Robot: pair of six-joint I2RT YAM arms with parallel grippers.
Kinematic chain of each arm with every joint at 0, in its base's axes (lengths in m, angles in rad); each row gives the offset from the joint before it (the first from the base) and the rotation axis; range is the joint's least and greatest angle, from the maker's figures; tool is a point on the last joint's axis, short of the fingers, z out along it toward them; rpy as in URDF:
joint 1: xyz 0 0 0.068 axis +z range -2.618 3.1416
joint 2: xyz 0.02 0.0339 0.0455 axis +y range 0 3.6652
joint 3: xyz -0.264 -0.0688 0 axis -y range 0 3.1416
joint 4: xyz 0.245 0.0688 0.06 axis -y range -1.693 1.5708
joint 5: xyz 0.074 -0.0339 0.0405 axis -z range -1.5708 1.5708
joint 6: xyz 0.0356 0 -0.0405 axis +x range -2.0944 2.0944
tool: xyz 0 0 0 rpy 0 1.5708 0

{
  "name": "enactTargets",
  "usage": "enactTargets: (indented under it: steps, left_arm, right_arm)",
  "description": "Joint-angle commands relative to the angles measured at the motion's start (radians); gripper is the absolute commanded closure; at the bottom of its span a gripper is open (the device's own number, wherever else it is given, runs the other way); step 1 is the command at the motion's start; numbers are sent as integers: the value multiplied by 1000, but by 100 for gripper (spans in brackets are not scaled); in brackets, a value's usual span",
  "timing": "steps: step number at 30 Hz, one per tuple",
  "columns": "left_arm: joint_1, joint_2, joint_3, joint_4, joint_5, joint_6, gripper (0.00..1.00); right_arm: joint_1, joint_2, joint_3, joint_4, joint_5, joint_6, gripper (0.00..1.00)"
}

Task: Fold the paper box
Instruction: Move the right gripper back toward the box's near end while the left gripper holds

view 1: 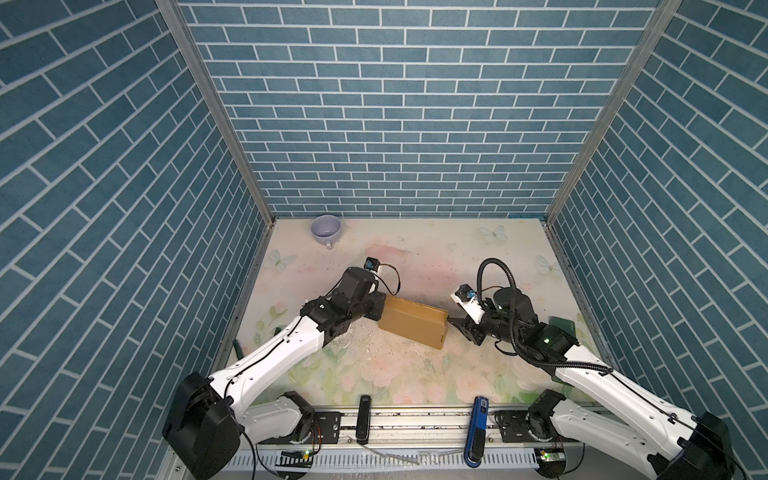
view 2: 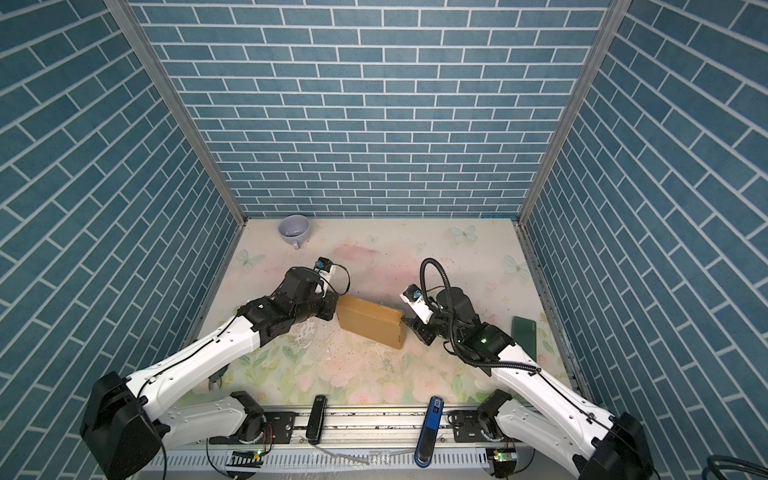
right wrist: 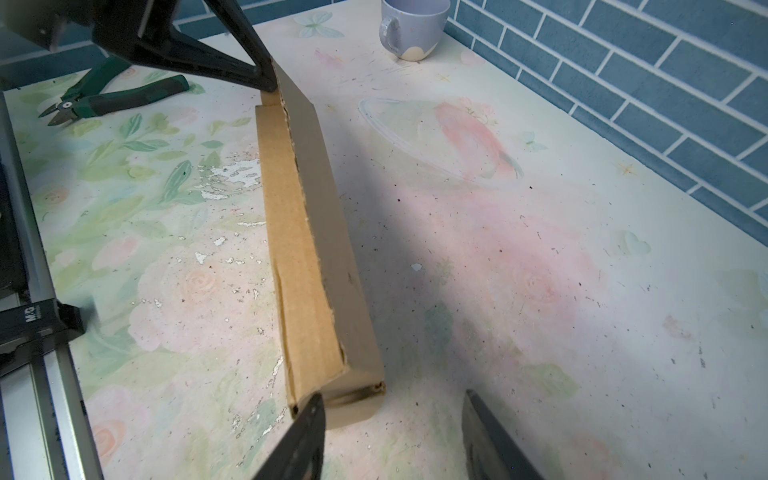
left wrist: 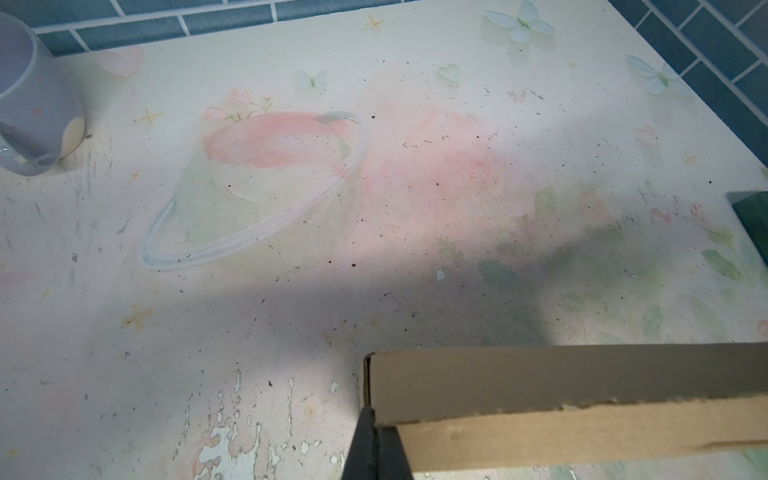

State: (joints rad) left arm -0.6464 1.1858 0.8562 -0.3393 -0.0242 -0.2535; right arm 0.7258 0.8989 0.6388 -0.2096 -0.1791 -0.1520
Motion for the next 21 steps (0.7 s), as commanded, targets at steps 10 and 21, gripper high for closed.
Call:
enactTargets:
  steps: [10, 21]
  left_arm:
    - [-21, 34, -23, -112, -3, -7, 100]
    - [-30, 39, -33, -99, -3, -11, 100]
  right_arm:
    - [98, -19, 116, -181, 79, -79, 48]
    - [225, 135, 240, -251, 281, -241, 47]
